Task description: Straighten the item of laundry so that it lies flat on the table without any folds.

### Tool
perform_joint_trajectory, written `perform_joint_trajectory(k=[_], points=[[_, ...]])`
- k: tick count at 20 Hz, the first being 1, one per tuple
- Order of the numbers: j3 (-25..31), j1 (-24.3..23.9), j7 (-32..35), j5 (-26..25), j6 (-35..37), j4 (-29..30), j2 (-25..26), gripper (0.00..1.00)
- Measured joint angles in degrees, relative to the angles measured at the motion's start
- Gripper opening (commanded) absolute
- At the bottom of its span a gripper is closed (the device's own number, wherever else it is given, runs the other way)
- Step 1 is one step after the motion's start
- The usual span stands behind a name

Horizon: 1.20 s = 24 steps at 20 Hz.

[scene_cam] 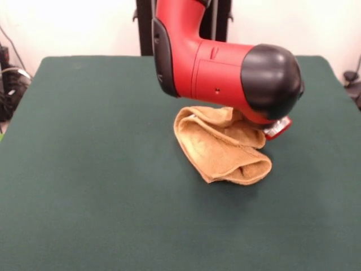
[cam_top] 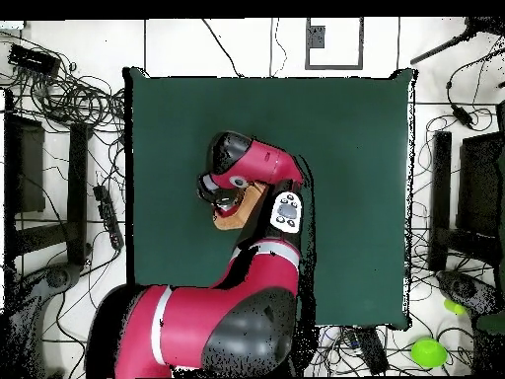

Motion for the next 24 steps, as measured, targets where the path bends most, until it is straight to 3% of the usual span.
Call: perform_joint_trajectory(k=[16, 24], points=[[0.0, -0.1, 3.1, 0.8, 4.2, 0.5, 0.8, 0.00], [1.1, -0.5, 3.1, 4.3, 4.2, 3.9, -2.8, 0.00]])
